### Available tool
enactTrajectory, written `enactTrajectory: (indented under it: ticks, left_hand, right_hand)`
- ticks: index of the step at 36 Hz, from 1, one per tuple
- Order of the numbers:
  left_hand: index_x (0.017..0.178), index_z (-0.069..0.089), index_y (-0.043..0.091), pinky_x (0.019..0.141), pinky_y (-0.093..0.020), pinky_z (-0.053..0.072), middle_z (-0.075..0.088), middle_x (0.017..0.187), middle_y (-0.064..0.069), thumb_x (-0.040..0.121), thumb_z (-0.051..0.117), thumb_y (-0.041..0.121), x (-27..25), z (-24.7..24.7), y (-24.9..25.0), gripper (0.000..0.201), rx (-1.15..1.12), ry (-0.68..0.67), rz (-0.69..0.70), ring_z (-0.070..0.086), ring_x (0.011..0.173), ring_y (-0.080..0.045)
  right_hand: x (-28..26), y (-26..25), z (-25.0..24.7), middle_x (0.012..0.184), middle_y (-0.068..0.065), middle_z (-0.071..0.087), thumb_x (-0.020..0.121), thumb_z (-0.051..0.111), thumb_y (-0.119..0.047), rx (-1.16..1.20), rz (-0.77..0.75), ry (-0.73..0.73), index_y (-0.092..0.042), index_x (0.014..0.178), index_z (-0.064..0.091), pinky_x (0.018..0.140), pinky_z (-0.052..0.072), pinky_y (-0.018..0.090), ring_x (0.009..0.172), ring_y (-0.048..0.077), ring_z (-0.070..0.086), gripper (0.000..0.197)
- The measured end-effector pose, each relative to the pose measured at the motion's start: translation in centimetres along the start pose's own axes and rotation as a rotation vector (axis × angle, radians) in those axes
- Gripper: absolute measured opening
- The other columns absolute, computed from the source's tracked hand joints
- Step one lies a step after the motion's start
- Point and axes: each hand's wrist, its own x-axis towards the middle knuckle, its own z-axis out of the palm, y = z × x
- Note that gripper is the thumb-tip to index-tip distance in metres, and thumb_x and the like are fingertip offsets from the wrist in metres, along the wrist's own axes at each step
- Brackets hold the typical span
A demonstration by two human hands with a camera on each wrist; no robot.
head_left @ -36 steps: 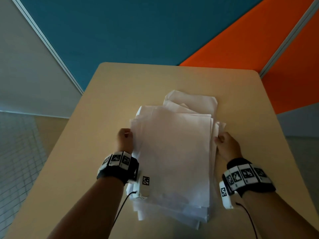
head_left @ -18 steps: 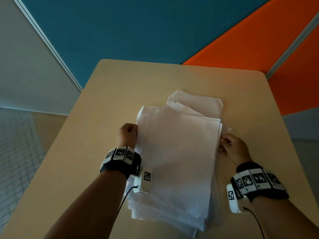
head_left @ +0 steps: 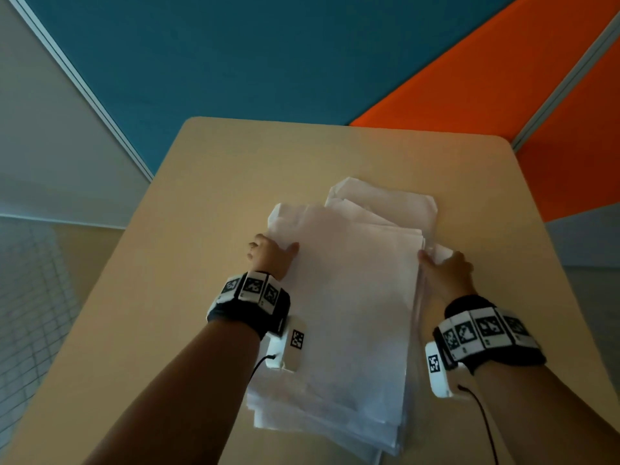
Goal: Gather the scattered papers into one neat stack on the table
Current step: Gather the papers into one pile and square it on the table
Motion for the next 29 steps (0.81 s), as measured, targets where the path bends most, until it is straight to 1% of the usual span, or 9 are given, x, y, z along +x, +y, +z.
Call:
enactTrajectory:
  ticks: [3,6,10,12,15,20,24,26,29]
  left_hand:
    - [0.134,0.022,-0.011,0.108,-0.043,0.032,0.032,0.142,-0.028,0.083,0.062,0.025,0.6,0.3,1.0,0.074,0.017,-0.060,0.070,0.036,0.132,-0.038]
    - [0.134,0.028,-0.002,0.097,-0.039,0.038,0.044,0.137,-0.024,0.084,0.061,0.019,0.8,0.4,1.3,0.063,0.076,-0.130,0.228,0.045,0.124,-0.036]
    - [0.139,0.030,0.012,0.098,-0.037,0.039,0.051,0.134,-0.017,0.080,0.067,0.017,1.3,0.3,0.5,0.070,0.052,-0.226,0.403,0.050,0.121,-0.032]
    - [0.136,0.034,0.011,0.098,-0.039,0.041,0.052,0.132,-0.017,0.074,0.071,0.022,1.9,-0.2,0.1,0.073,-0.012,-0.159,0.386,0.051,0.120,-0.033]
    - [0.131,0.038,0.004,0.098,-0.039,0.041,0.049,0.134,-0.020,0.075,0.072,0.016,2.3,-0.6,-0.3,0.067,-0.054,-0.014,0.297,0.048,0.122,-0.035]
    - [0.137,0.027,0.006,0.097,-0.038,0.039,0.044,0.137,-0.020,0.077,0.069,0.020,1.5,0.5,0.8,0.074,0.046,-0.143,0.368,0.045,0.123,-0.034]
    - [0.138,0.028,0.009,0.104,-0.052,0.040,0.045,0.137,-0.020,0.048,0.073,0.045,1.9,-0.3,0.3,0.107,-0.166,-0.221,0.294,0.046,0.124,-0.036]
    - [0.137,0.025,0.003,0.105,-0.051,0.040,0.047,0.136,-0.023,0.059,0.076,0.033,1.7,-0.8,-0.1,0.098,-0.197,-0.161,0.220,0.048,0.124,-0.037]
    - [0.133,0.030,-0.006,0.098,-0.038,0.039,0.054,0.128,-0.026,0.083,0.063,0.020,0.3,-1.4,-1.5,0.065,0.082,-0.034,0.202,0.052,0.120,-0.035]
  right_hand:
    - [-0.4,-0.7,1.0,0.145,0.022,0.036,0.081,0.066,-0.035,0.046,-0.111,-0.055,-0.001,0.140,0.025,0.110,0.032,0.043,0.132,0.037,0.036,0.080]
    - [-0.5,-1.0,1.2,0.154,0.010,0.025,0.085,0.063,-0.029,0.067,-0.216,-0.146,-0.010,0.146,0.013,0.113,0.026,0.037,0.139,0.029,0.030,0.082]
    - [-0.1,-0.2,0.5,0.151,0.008,0.033,0.083,0.065,-0.024,0.114,-0.260,-0.211,-0.016,0.146,0.014,0.112,0.032,0.040,0.134,0.028,0.038,0.082]
    - [0.1,0.1,0.1,0.150,0.009,0.033,0.082,0.067,-0.024,0.117,-0.246,-0.177,-0.014,0.146,0.016,0.112,0.031,0.040,0.135,0.027,0.037,0.083]
    - [0.2,0.1,0.0,0.151,0.010,0.031,0.079,0.070,-0.025,0.125,-0.208,-0.112,-0.012,0.145,0.017,0.110,0.030,0.038,0.137,0.028,0.033,0.085]
    - [-0.1,-0.7,0.9,0.147,0.011,0.038,0.079,0.070,-0.025,0.110,-0.245,-0.211,-0.018,0.145,0.010,0.107,0.036,0.040,0.130,0.031,0.043,0.089]
    - [0.2,-0.5,0.4,0.148,0.006,0.037,0.076,0.073,-0.024,0.188,-0.262,-0.307,-0.031,0.145,0.005,0.109,0.037,0.050,0.131,0.029,0.042,0.097]
    - [0.1,0.0,-0.1,0.148,0.004,0.035,0.076,0.073,-0.022,0.227,-0.246,-0.298,-0.028,0.145,0.006,0.110,0.035,0.050,0.132,0.028,0.040,0.097]
    - [-0.5,1.8,-0.7,0.127,0.015,0.057,0.077,0.071,-0.019,0.168,-0.253,-0.206,-0.007,0.129,0.039,0.099,0.046,0.052,0.115,0.034,0.056,0.063]
